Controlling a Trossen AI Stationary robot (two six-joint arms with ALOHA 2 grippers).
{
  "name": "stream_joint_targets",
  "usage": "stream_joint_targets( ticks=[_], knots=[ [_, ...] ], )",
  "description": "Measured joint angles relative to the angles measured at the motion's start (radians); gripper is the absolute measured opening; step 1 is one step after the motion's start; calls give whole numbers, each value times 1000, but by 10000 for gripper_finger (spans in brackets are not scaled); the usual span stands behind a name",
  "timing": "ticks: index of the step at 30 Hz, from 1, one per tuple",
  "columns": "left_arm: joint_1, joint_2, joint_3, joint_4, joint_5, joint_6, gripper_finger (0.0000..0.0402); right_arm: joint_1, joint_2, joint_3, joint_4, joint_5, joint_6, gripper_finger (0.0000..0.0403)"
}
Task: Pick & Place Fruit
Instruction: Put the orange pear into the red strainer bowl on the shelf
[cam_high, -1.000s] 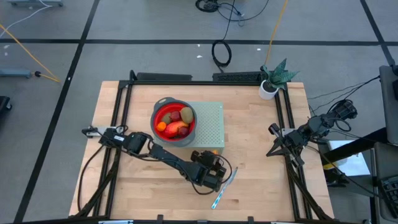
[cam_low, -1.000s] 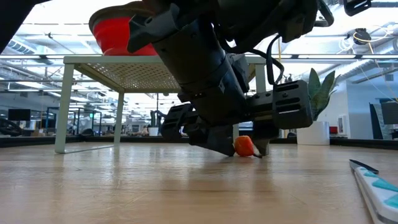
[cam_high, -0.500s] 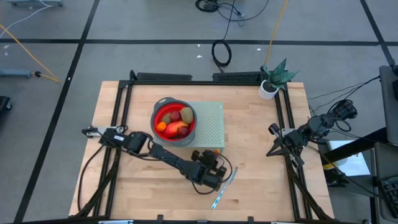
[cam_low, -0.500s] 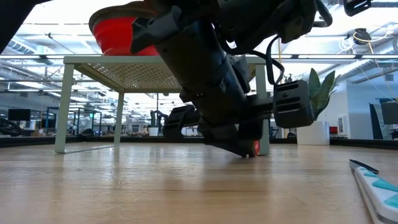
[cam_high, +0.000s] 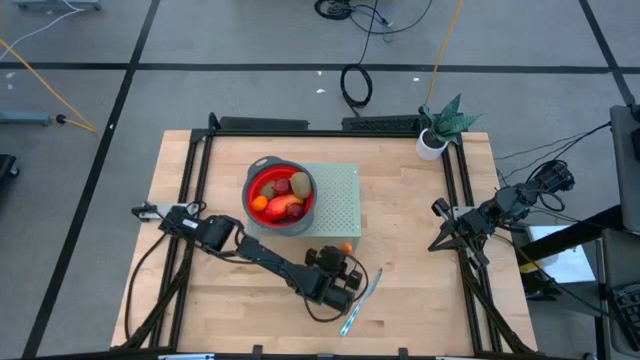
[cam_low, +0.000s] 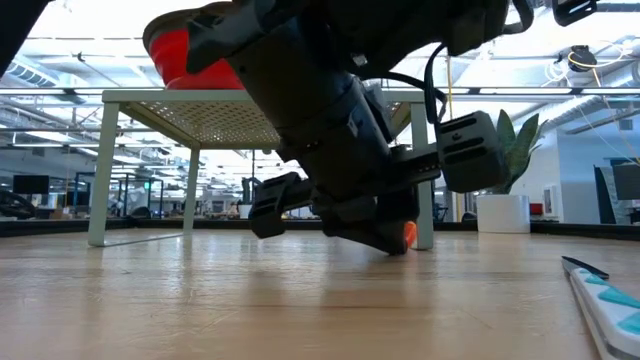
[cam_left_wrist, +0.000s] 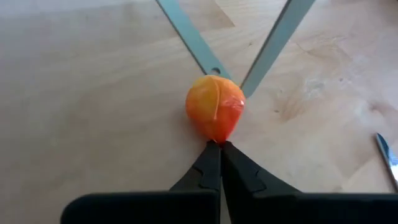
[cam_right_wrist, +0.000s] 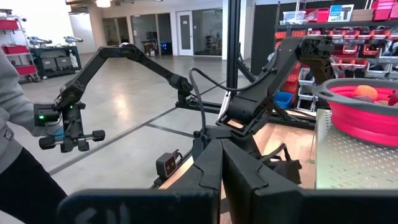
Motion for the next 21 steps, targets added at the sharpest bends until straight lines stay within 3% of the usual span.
stream_joint_targets(
  ticks=[21],
  knots=[
    [-99,-127,-4,-119,55,-107,0,0,0,0,0,0,19,0]
  ],
)
